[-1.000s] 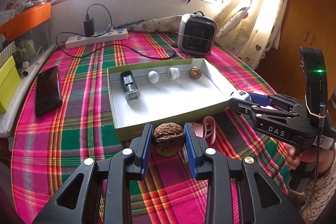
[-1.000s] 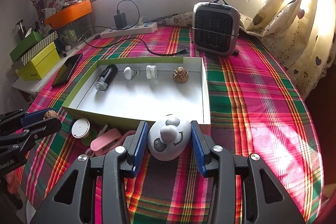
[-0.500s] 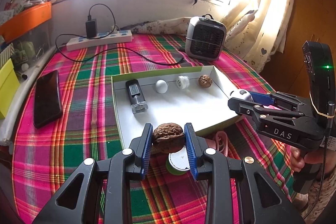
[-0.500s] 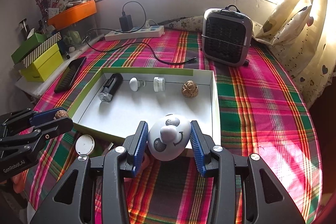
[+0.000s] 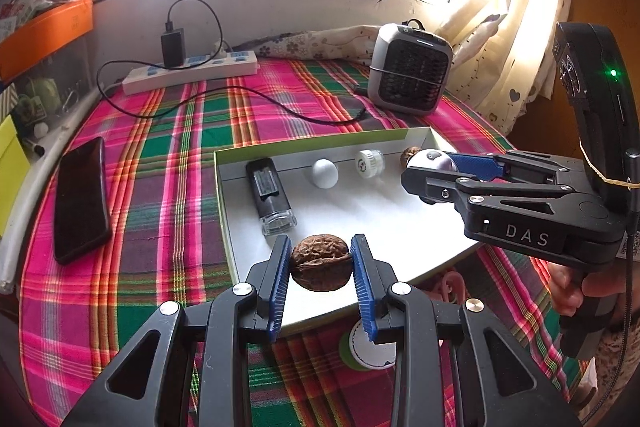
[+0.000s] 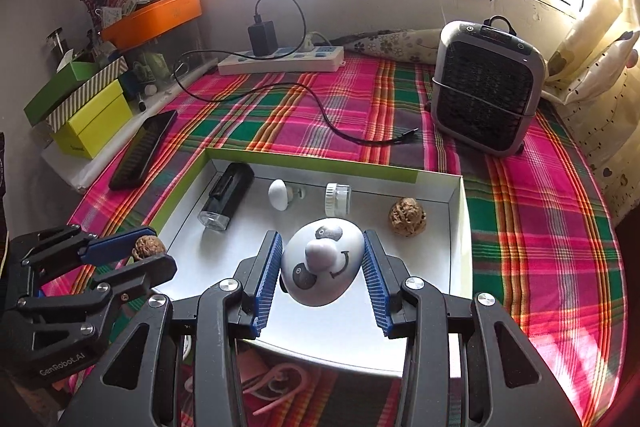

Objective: Organize objects
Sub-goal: 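Carry the walnut with the left tool while the right tool carries the toy into the box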

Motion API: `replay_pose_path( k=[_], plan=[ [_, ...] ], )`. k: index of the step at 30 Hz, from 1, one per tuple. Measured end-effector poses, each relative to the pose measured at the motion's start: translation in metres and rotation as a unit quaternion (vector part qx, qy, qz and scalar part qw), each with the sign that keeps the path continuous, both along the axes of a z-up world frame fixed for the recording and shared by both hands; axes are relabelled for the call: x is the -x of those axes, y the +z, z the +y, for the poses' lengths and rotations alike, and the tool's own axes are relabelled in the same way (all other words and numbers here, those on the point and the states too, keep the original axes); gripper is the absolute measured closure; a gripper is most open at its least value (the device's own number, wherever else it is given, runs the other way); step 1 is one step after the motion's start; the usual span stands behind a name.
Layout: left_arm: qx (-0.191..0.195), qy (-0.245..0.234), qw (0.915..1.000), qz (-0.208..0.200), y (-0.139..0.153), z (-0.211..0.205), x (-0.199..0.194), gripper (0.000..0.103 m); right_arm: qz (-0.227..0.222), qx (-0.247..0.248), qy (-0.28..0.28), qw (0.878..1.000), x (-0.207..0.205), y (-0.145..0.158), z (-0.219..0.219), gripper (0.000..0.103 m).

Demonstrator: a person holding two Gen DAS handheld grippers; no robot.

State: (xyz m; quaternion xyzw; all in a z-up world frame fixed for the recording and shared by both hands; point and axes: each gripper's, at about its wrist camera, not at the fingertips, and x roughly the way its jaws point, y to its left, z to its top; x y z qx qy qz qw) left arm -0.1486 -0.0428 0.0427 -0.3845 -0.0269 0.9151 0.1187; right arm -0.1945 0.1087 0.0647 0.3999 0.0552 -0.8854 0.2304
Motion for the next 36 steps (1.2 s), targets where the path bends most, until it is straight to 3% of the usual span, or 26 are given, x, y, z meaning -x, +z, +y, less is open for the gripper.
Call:
replay_pose_path(
  k=[15, 36],
  plan=[
    [0.013, -0.003, 0.9997, -0.02, -0.018, 0.0, 0.022, 0.075, -0.036, -0.015, 0.039, 0.998, 0.034, -0.021, -0.028, 0.061],
    [0.02, -0.013, 0.9994, -0.027, -0.025, 0.002, 0.035, 0.075, -0.05, -0.036, 0.056, 0.996, 0.044, -0.041, -0.044, 0.061]
  ],
)
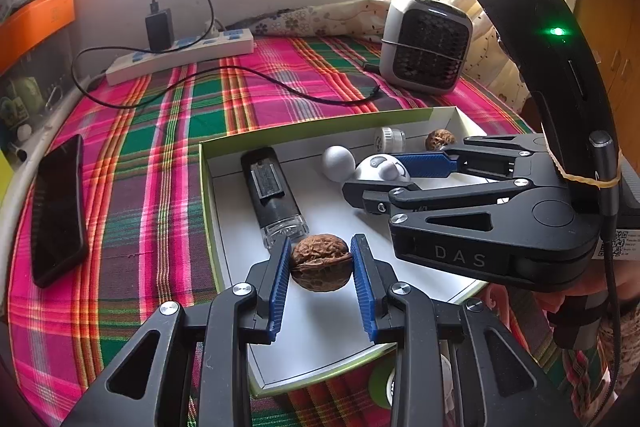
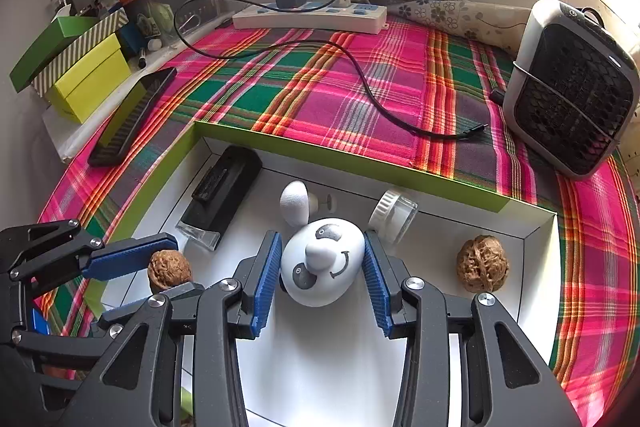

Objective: Organize objects
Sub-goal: 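Carry the walnut with the left tool while the right tool carries the toy into the box, then open the left tool on the box floor while the right tool releases the toy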

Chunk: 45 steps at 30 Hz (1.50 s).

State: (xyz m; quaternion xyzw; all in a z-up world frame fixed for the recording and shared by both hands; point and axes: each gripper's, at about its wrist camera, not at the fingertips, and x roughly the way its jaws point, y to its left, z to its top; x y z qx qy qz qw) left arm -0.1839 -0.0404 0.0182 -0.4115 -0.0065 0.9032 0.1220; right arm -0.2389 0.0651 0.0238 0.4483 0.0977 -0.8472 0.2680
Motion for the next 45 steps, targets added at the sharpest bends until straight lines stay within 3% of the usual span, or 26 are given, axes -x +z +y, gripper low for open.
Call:
replay_pose_path(
  k=[35, 40, 45],
  plan=[
    [0.004, -0.002, 1.0, -0.008, -0.0029, 0.0038, 0.0009, 0.074, -0.004, 0.004, -0.013, 1.0, 0.0016, 0.0, 0.0024, 0.06],
    [0.002, -0.004, 0.9999, -0.009, -0.0026, 0.0039, -0.001, 0.071, 0.0, 0.011, -0.017, 1.0, -0.0014, 0.0038, 0.0041, 0.052],
    [0.001, 0.0, 1.0, -0.008, 0.0006, 0.0036, -0.0061, 0.069, 0.001, 0.017, -0.023, 1.0, -0.0054, 0.0077, 0.0064, 0.052]
  ],
)
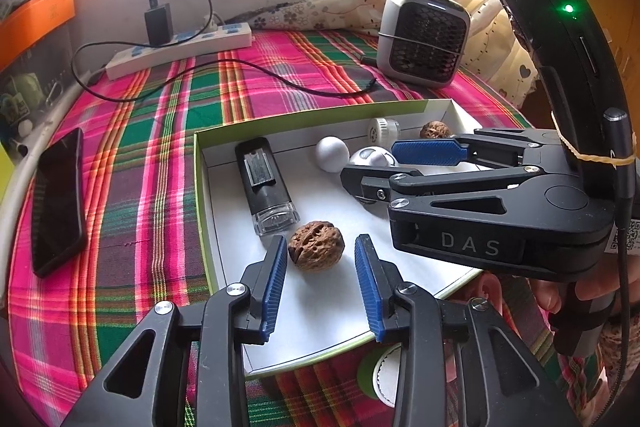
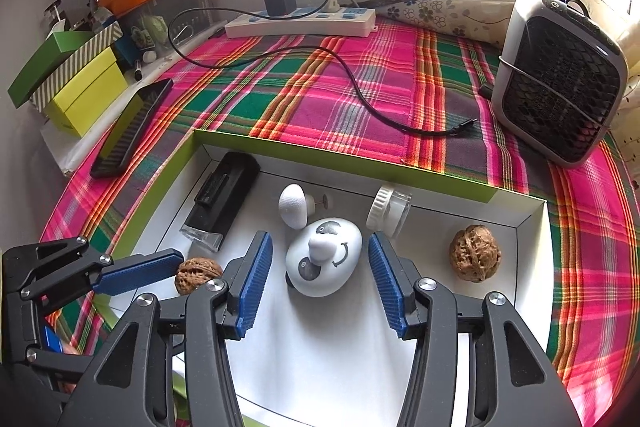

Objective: Organize objects
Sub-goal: 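Open the left tool on the box floor while the right tool releases the toy, then withdraw both tools from the box toward the objects in front of it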

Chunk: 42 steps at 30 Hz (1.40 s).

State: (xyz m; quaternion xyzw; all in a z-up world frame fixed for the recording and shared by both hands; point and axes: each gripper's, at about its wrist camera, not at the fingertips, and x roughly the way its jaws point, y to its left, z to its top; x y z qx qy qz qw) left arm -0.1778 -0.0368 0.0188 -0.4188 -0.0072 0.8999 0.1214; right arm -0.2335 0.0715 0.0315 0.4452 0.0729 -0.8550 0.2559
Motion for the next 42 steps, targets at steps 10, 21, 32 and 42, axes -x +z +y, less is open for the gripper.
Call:
replay_pose_path(
  k=[10, 21, 32, 42],
  plan=[
    [0.004, 0.008, 0.9999, 0.005, 0.009, 0.002, -0.011, 0.067, 0.003, 0.018, -0.015, 1.0, -0.01, 0.011, 0.009, 0.052],
    [0.004, 0.009, 0.9998, 0.016, 0.019, 0.003, -0.029, 0.067, 0.014, 0.028, -0.021, 0.999, -0.029, 0.022, 0.015, 0.052],
    [0.005, 0.02, 0.9995, 0.025, 0.026, 0.001, -0.047, 0.067, 0.026, 0.029, -0.032, 0.999, -0.048, 0.028, 0.025, 0.052],
    [0.01, 0.026, 0.9988, 0.04, 0.031, 0.002, -0.066, 0.067, 0.056, 0.025, -0.04, 0.997, -0.072, 0.038, 0.033, 0.052]
  ],
)
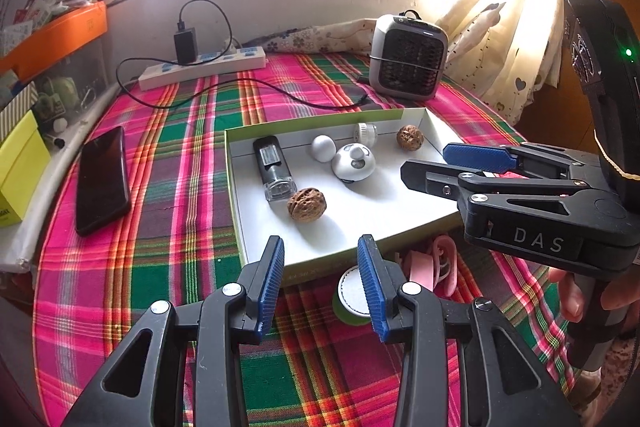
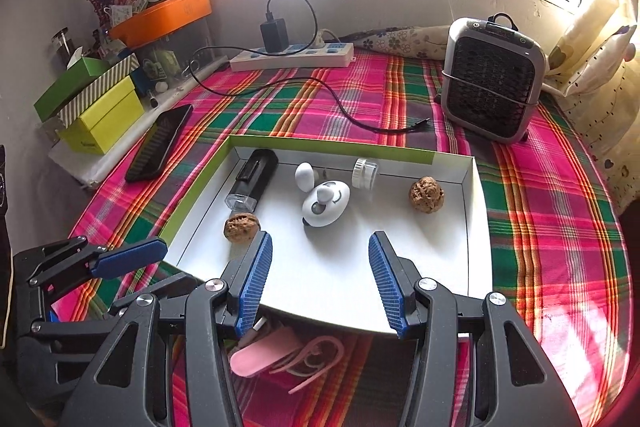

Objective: Organize objects
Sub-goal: 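Withdraw both tools from the box toward the objects in front of it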

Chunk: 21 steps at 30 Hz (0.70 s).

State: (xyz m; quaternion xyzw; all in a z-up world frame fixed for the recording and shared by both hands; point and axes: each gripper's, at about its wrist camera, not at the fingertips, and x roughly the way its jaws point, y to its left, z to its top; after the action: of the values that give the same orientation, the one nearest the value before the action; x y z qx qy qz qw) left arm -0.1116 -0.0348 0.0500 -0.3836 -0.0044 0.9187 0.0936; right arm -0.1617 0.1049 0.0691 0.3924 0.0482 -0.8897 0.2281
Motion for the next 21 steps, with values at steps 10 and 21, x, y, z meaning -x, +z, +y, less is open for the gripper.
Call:
replay_pose_path(
  k=[10, 21],
  plan=[
    [-0.009, 0.01, 0.9999, 0.01, 0.001, -0.01, -0.019, 0.067, 0.022, -0.008, -0.006, 1.0, -0.027, 0.0, 0.008, 0.051],
    [-0.037, 0.0, 0.9993, 0.004, -0.009, -0.015, -0.03, 0.067, 0.027, -0.023, -0.028, 0.999, -0.048, -0.016, 0.026, 0.049]
  ],
)
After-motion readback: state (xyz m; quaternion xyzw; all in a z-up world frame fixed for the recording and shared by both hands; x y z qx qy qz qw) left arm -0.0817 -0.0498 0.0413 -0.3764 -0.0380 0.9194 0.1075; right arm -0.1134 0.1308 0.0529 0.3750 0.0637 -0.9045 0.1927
